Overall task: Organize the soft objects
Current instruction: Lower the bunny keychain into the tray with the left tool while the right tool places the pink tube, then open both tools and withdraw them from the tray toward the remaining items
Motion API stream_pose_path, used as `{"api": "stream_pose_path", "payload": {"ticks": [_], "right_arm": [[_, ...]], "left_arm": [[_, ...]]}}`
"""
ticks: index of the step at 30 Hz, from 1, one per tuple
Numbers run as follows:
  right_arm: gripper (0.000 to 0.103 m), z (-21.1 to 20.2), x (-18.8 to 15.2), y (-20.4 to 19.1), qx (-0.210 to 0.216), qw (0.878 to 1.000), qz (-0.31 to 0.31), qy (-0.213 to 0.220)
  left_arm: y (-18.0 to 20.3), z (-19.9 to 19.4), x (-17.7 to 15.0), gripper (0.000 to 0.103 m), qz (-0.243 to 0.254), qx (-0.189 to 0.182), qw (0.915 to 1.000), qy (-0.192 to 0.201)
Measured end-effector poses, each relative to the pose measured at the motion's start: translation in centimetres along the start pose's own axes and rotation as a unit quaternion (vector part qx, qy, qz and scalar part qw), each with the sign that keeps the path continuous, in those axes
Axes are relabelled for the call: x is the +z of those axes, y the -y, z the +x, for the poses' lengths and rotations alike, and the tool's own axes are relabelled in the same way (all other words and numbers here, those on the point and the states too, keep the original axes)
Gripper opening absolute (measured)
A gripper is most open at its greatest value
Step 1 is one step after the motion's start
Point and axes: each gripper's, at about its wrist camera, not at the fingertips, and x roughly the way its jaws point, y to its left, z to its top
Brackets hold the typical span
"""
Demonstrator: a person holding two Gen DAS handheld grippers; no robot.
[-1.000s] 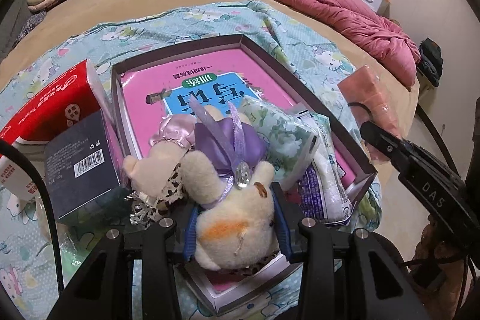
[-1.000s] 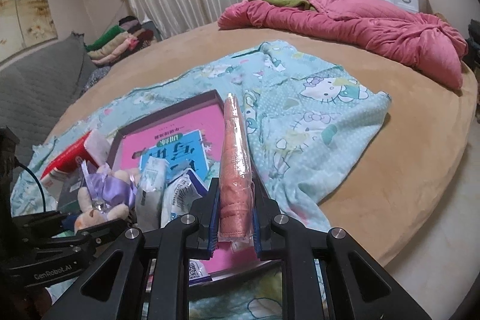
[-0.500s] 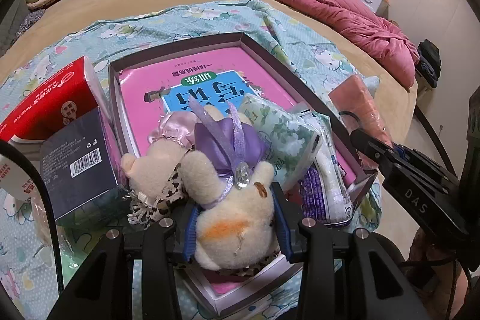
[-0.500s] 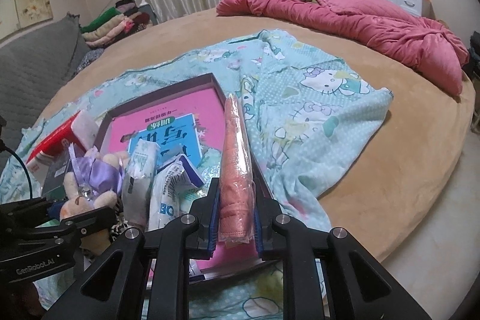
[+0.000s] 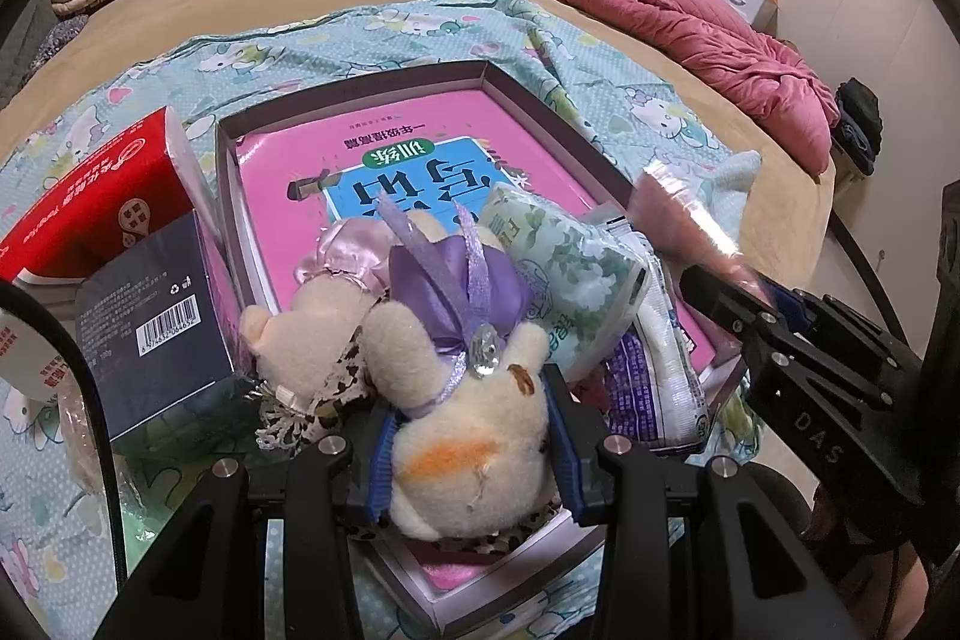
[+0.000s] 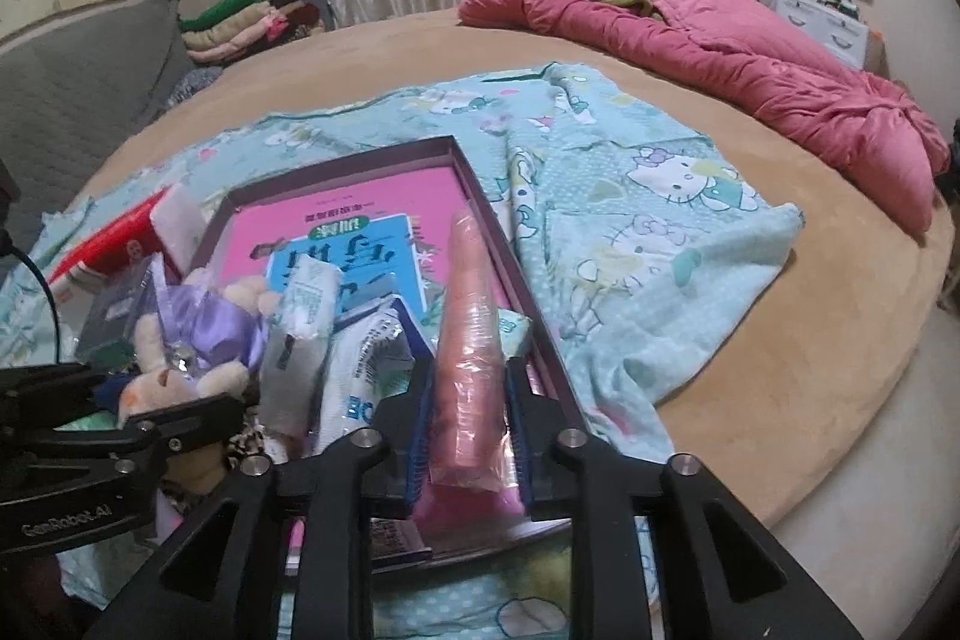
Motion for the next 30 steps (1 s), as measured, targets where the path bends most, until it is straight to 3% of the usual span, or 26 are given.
{"api": "stream_pose_path", "payload": {"ticks": [13, 17, 22, 30], "right_arm": [[0.034, -0.2, 0.1, 0.0, 0.024, 0.999, 0.021, 0.004], [0.045, -0.4, 0.1, 0.3, 0.025, 0.999, 0.034, 0.010], [0.047, -0.7, 0.2, 0.6, 0.027, 0.999, 0.042, 0.013], [0.052, -1.2, 0.2, 1.0, 0.034, 0.998, 0.055, 0.021]], "left_arm": [[0.1, 0.0, -0.1, 0.043, 0.003, -0.002, 1.0000, -0.002], [0.1, -0.1, -0.1, 0.043, 0.002, -0.011, 0.9999, -0.003], [-0.4, -0.4, 0.0, 0.044, -0.018, -0.034, 0.9993, -0.003], [-0.1, -1.2, 0.1, 0.051, -0.012, -0.029, 0.9995, 0.006]]}}
